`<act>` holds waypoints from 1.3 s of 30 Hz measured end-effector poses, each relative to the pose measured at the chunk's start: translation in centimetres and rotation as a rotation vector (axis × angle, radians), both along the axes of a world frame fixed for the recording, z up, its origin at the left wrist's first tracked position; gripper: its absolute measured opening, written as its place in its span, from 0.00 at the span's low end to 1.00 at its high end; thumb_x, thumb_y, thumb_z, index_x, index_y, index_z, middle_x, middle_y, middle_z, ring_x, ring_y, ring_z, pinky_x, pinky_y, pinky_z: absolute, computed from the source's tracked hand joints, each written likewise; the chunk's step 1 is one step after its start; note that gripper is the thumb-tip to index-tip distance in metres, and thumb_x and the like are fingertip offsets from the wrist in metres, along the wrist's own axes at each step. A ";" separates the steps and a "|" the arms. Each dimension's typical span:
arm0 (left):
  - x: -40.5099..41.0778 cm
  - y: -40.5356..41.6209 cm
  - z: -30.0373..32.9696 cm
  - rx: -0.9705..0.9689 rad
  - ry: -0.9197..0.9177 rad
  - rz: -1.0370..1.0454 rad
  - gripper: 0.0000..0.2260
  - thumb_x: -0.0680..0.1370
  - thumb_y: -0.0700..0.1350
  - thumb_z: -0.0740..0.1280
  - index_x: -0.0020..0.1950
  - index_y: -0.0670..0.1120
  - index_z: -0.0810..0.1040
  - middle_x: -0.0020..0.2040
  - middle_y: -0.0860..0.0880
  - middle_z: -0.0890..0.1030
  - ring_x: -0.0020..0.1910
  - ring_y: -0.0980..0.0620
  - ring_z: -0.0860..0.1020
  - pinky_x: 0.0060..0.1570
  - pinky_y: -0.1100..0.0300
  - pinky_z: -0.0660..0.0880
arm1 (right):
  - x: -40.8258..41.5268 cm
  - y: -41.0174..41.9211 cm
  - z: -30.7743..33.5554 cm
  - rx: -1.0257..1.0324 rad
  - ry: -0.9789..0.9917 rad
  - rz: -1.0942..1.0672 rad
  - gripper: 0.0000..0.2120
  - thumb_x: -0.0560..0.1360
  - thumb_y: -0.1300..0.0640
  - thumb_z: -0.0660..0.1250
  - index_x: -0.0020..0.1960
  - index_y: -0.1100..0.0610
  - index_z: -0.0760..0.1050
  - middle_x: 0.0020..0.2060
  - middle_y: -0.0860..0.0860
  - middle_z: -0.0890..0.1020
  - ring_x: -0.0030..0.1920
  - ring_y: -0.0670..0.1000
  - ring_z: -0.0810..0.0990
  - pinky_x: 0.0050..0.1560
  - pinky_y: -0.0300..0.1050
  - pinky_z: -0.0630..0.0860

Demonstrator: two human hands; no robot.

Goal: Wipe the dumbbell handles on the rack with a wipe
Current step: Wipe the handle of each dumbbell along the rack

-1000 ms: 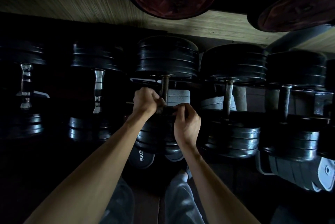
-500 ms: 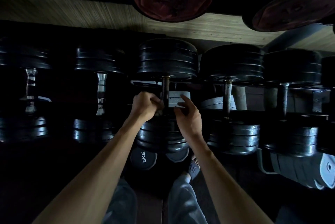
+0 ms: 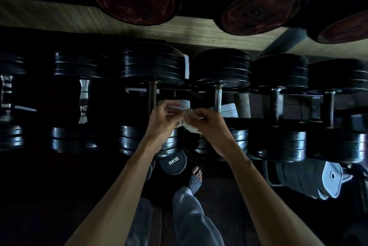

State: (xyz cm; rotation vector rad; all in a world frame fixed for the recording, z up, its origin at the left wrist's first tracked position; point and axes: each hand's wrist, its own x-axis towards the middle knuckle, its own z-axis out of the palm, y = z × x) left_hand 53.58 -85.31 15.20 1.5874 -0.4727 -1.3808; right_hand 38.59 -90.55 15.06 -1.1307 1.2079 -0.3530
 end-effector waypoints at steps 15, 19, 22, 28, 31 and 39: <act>-10.0 -1.0 -3.4 -0.027 -0.507 -0.128 0.06 0.81 0.43 0.63 0.51 0.48 0.79 0.47 0.54 0.81 0.48 0.55 0.80 0.55 0.56 0.76 | -8.1 -2.1 -0.1 -0.394 0.448 -0.397 0.06 0.78 0.55 0.70 0.47 0.56 0.84 0.36 0.46 0.84 0.36 0.43 0.82 0.34 0.31 0.74; -12.3 -2.3 -4.1 0.131 -0.661 -0.096 0.08 0.82 0.49 0.60 0.54 0.52 0.78 0.53 0.53 0.79 0.56 0.51 0.76 0.68 0.48 0.62 | -8.9 -4.1 -0.6 -0.424 0.518 -0.359 0.08 0.80 0.58 0.69 0.43 0.57 0.83 0.33 0.42 0.81 0.35 0.40 0.81 0.33 0.27 0.73; -13.9 -3.4 -4.5 0.224 -0.764 -0.080 0.12 0.83 0.52 0.57 0.58 0.51 0.78 0.57 0.50 0.79 0.59 0.48 0.74 0.65 0.48 0.58 | -8.8 -5.9 -1.7 -0.421 0.520 -0.274 0.08 0.79 0.62 0.68 0.41 0.58 0.81 0.32 0.43 0.81 0.31 0.36 0.79 0.30 0.24 0.69; -14.8 -3.7 -6.0 0.204 -0.858 0.080 0.18 0.78 0.53 0.51 0.52 0.54 0.80 0.52 0.55 0.81 0.57 0.52 0.76 0.64 0.52 0.60 | -7.1 -9.6 -5.0 -0.422 0.588 -0.090 0.15 0.77 0.65 0.64 0.31 0.57 0.71 0.26 0.48 0.73 0.27 0.44 0.69 0.27 0.37 0.62; -14.9 -3.8 -5.9 0.176 -0.851 0.127 0.18 0.77 0.54 0.50 0.50 0.53 0.80 0.50 0.55 0.82 0.55 0.53 0.78 0.65 0.50 0.65 | -5.4 -10.8 -5.4 -0.409 0.501 -0.057 0.16 0.80 0.63 0.62 0.33 0.57 0.72 0.27 0.48 0.72 0.28 0.44 0.68 0.26 0.35 0.62; -14.9 -3.8 -6.0 0.182 -0.866 0.119 0.17 0.76 0.52 0.50 0.45 0.53 0.79 0.44 0.55 0.83 0.48 0.52 0.79 0.61 0.51 0.67 | -9.1 -9.9 -6.3 -0.077 0.374 0.354 0.14 0.77 0.67 0.62 0.34 0.59 0.78 0.28 0.51 0.76 0.29 0.46 0.72 0.31 0.42 0.67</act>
